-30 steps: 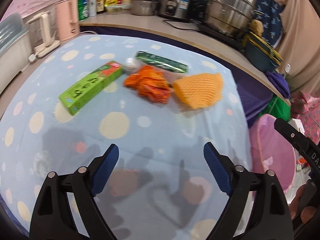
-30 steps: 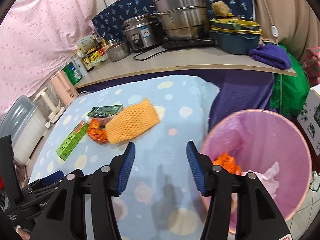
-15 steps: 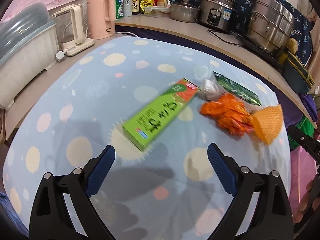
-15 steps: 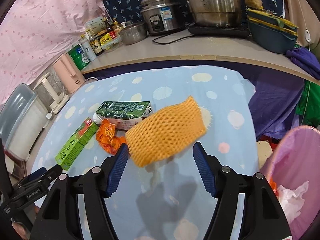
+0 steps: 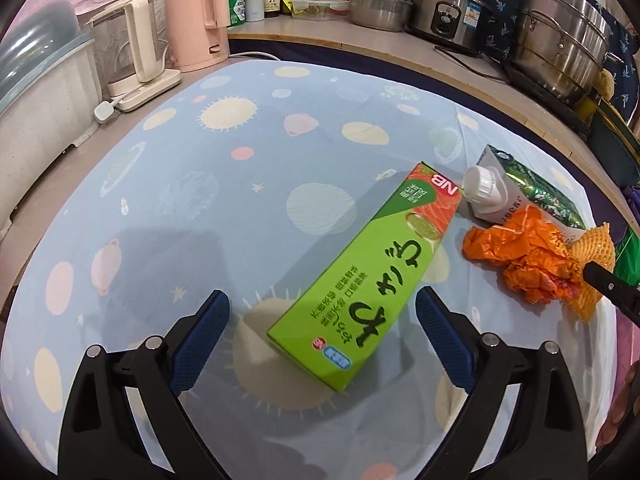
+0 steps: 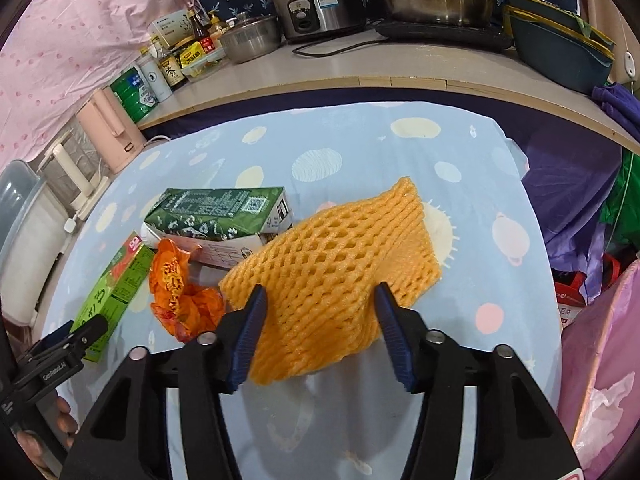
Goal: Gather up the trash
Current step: 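Grasp the green toothpaste box with the left gripper while the right gripper grasps the orange foam net, then carry the box and foam net over the pink bin and open both grippers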
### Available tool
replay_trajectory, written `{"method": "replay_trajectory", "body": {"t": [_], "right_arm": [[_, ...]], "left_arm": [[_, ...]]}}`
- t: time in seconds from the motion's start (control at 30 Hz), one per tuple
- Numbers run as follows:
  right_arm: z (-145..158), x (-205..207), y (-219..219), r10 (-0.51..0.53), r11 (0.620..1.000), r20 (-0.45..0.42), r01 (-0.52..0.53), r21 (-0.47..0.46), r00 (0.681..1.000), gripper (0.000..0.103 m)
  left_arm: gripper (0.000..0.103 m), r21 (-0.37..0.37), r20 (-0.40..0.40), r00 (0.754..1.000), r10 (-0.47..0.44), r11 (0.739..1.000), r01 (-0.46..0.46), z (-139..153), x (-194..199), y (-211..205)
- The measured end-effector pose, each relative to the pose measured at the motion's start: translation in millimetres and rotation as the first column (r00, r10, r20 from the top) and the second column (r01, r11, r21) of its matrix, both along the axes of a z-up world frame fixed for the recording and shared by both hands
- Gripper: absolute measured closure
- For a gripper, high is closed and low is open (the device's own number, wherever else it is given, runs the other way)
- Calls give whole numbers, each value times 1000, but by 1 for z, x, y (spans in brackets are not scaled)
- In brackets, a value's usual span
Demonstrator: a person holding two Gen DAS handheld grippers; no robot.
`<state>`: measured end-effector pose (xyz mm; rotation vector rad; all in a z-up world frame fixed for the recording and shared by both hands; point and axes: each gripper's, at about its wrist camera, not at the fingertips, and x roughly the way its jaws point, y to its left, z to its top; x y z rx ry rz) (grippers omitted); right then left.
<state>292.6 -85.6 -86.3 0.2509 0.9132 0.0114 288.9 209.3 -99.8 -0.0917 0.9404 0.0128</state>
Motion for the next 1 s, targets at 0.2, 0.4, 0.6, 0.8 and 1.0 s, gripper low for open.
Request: {"method": "replay_trajectory", "body": {"t": [0.2,0.4,0.6,0.8,1.0], "right_arm": [[-5,-6,-3,-9,1000,-1,9,-10,1000,76],[8,-23,-6,-6,1000,28,6,-1,1000,84],[29,-55,-8,12,1000,66,-14,16,998,84],[51,-92,-10,27,999,102,-29,25,994,84],[68,-128,-19,18,999,136,-25,48,990,84]], "left_arm": [[42,0,-10,999,-31,1000,31,-2,1,-3],[55,-7,2,998,-55,998,55,8,-13,-11],[66,-6,24,998,-66,998,66,28,-40,-19],[66,-7,60,995,-77,997,77,52,-75,-27],[66,-12,71,990,-125,992,126,71,-113,-49]]}}
